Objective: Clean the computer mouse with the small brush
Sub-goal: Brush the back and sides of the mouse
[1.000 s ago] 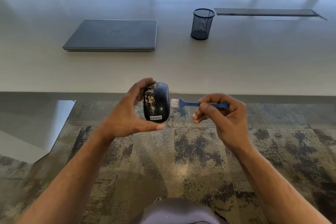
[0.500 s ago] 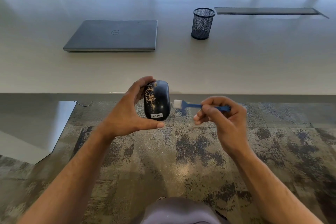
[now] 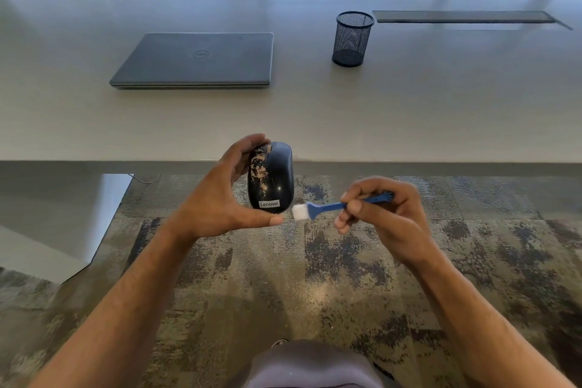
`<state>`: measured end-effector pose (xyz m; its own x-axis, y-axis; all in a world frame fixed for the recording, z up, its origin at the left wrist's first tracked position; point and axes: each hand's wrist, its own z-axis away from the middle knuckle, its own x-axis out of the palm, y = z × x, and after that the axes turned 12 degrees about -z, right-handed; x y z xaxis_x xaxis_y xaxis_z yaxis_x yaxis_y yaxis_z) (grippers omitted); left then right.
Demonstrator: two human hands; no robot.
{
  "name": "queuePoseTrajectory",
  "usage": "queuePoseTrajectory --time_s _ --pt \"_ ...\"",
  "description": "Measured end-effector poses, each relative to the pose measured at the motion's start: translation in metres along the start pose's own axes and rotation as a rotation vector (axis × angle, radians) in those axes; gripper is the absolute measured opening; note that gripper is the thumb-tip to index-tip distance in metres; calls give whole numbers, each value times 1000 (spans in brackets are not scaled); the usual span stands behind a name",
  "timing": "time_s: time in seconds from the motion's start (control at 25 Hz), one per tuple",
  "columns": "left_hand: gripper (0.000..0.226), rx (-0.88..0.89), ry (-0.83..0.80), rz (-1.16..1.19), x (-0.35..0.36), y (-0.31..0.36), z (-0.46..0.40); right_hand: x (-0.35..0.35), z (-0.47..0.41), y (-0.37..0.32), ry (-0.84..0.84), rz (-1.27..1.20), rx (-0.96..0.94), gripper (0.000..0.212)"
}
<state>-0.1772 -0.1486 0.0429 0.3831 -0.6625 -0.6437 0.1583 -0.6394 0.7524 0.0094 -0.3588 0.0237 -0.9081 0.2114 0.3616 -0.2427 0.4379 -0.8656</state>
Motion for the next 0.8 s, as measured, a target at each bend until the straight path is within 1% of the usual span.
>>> queuePoseTrajectory --time_s 0.12,0.28,0.4,0.48,0.56,0.64,0.72,0.8 --pt "117 4 -32 -4 2 3 0 -9 -17 -7 -49 31 24 12" --pt "117 4 -52 0 6 7 2 -21 -38 -11 -27 124 12 8" --pt "117 -6 -53 13 9 8 6 -24 -49 -12 57 158 -5 14" --pt "117 -7 -66 12 13 10 7 -26 -52 -10 135 171 -17 13" --pt "117 -10 -72 10 15 10 8 -28 -50 -10 178 168 -30 11" --pt "118 -18 -71 2 15 10 9 -32 -44 -14 133 123 -18 8" --pt "120 -31 -65 -1 14 9 9 -34 -40 -21 2 61 41 7" --pt "121 -32 -71 -16 14 10 8 -32 -40 -26 -114 64 96 10"
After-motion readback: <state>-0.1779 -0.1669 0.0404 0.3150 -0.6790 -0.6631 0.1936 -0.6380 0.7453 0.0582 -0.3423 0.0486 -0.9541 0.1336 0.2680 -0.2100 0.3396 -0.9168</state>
